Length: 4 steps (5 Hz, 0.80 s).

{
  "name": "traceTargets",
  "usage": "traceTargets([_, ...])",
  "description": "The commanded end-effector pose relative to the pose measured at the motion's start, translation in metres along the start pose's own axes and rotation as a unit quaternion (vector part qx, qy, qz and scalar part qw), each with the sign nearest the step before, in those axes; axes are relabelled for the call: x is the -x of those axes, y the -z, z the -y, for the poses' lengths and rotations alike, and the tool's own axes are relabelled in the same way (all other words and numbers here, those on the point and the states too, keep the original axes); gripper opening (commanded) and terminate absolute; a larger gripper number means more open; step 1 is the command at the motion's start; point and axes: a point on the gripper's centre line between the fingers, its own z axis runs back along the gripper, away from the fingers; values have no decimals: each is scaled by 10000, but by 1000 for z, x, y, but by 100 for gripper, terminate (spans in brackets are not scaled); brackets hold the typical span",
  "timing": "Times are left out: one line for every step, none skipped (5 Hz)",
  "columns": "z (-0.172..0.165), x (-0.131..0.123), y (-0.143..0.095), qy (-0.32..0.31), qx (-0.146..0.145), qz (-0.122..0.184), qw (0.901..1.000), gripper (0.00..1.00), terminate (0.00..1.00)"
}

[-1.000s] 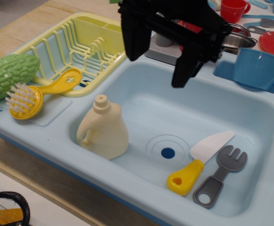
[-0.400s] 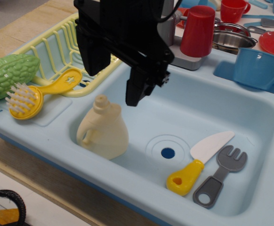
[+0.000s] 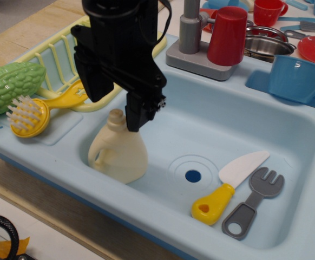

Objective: Put detergent from sink into drying rack

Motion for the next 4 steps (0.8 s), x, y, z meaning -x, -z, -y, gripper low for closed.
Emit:
traceTargets([-1,5,12,-36,109,208,9997,100,0])
traceTargets([4,9,25,-68,204,281,9994,100,0])
traceTargets([7,11,36,-99,181,365,9991,0,0])
traceTargets([10,15,40,-190,167,458,9986,0,0])
